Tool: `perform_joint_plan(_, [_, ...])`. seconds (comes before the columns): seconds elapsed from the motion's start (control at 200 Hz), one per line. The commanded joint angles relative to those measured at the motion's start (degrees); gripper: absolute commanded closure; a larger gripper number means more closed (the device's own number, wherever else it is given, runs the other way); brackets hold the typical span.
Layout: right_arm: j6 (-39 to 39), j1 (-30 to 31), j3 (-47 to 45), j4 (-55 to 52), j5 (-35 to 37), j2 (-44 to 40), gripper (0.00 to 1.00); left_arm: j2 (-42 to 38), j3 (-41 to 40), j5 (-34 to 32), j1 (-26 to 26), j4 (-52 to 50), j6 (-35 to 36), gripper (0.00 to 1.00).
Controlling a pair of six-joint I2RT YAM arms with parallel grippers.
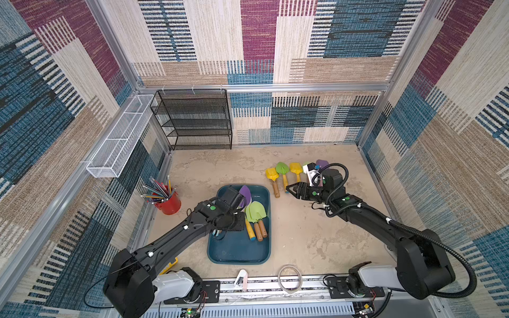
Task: Take the shovel out of the storage box
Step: Pick up the shovel from the storage box.
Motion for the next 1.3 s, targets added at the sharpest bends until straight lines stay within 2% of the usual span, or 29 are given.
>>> perform_joint_plan(0.0, [4.33,0.85,-0.87,8.83,-7.46,1.58,0.41,-2.95,-2.41,8.95,1.84,6.61,-2.89,0.85])
perform_joint_plan(0.19, [10.11,4.82,-1.92,18.01,-11.23,4.14,0.41,-9.14,-9.71,19.39,5.62,18.55,-8.75,0.85])
perform_joint_plan(0.29, [12.76,7.04,-2.09,22.28,-11.94,6.45,0.41,-11.81,-11.99,21.59,7.12,22.58,-11.28,0.85])
perform_joint_plan(0.406, [12.33,9.07,-0.91,23.14,-11.03,9.37,0.40,-14.86,-13.93,22.56,9.38,25.17,-13.00,0.86])
perform_joint_plan(0.631, [18.86,11.61,0.19,34.46,-16.00,15.87,0.40,-16.35,-18.01,27.96,13.26,33.31,-18.13,0.86])
perform_joint_plan(0.666, [19.75,12.15,0.64,35.86,-16.32,16.70,0.40,-16.47,-18.73,30.36,13.75,34.70,-19.20,0.86])
perform_joint_plan(0.826, [22.32,14.62,3.14,39.67,-17.56,20.76,0.41,-15.72,-21.01,33.06,15.01,40.51,-22.15,0.85])
perform_joint_plan(1.137, [26.49,17.12,6.90,44.97,-18.34,27.48,0.43,-15.50,-22.77,35.41,15.81,45.02,-24.28,0.85])
perform_joint_plan(1.297, [31.58,17.67,8.42,51.49,-19.89,31.31,0.45,-15.29,-24.24,36.84,15.90,49.27,-26.24,0.85])
